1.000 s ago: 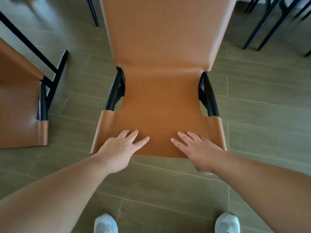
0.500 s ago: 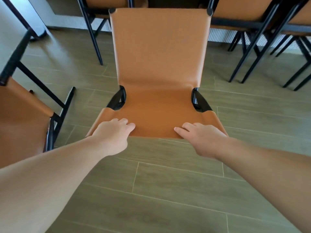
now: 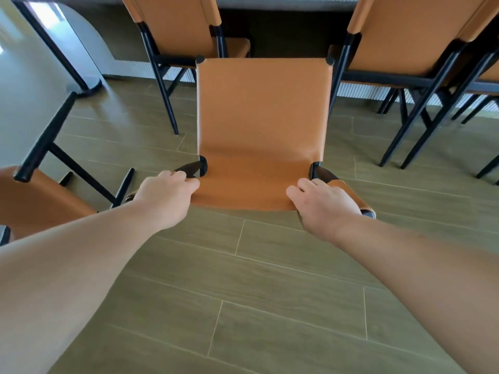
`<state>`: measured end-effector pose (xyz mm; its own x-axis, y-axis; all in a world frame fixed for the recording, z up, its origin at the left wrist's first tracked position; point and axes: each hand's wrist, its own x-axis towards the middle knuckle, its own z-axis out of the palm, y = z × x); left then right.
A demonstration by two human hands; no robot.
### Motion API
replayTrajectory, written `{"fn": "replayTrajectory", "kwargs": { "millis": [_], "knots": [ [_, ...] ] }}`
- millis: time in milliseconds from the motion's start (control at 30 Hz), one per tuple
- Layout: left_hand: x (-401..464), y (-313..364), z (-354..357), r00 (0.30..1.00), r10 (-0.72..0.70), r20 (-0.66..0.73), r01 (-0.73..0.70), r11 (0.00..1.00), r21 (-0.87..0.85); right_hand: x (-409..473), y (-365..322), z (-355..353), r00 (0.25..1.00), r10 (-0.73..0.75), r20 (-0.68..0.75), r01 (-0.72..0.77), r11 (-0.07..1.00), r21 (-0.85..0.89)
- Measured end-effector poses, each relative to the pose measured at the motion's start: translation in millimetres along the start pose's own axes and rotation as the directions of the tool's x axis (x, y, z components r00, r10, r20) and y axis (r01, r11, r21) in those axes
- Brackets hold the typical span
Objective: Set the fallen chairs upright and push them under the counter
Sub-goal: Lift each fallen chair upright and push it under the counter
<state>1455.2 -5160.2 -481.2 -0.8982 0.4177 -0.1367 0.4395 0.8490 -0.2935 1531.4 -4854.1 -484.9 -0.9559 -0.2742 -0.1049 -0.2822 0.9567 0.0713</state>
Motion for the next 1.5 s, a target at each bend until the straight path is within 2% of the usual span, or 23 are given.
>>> {"fn": "replayTrajectory", "kwargs": {
  "millis": [167,300,367,467,600,800,967,1033,1300,1500],
  "knots": [
    [38,-12,-27,0.999,-0.043,0.01,0.043,0.999,-0.031,38,21,-13,1.0,-0.001,-0.019,0.0,1.0,-0.017],
    [65,-29,-29,0.984,0.159,0.084,-0.152,0.985,-0.083,46,31,-21,1.0,0.006,-0.005,-0.006,1.0,-0.018],
    [65,-36,-25,0.972,0.224,0.07,-0.215,0.97,-0.11,43,27,-20,0.999,0.03,0.012,-0.03,1.0,0.004],
    [60,-39,-23,0.954,0.299,0.001,-0.296,0.946,-0.131,40,22,-24,0.998,0.049,0.04,-0.048,0.999,-0.026],
    [63,-44,-31,0.89,0.439,-0.124,-0.45,0.89,-0.076,42,16,-35,0.991,0.117,0.066,-0.112,0.99,-0.086],
    [60,-44,-24,0.914,0.404,-0.018,-0.404,0.911,-0.083,42,16,-37,0.996,0.057,-0.062,-0.062,0.995,-0.08],
    [53,-43,-40,0.915,0.389,-0.109,-0.396,0.916,-0.055,47,14,-44,0.993,0.08,0.084,-0.074,0.995,-0.069],
    [48,-45,-40,0.929,0.358,-0.091,-0.364,0.929,-0.068,45,9,-48,0.986,0.082,0.143,-0.079,0.997,-0.027],
    [28,-58,-58,0.924,0.378,-0.05,-0.38,0.924,-0.036,30,1,-68,0.977,0.007,0.212,0.01,0.997,-0.077],
    [57,-69,-60,0.933,0.36,0.013,-0.359,0.932,-0.041,42,10,-79,0.983,0.02,0.184,-0.01,0.998,-0.055]
  ]
}}
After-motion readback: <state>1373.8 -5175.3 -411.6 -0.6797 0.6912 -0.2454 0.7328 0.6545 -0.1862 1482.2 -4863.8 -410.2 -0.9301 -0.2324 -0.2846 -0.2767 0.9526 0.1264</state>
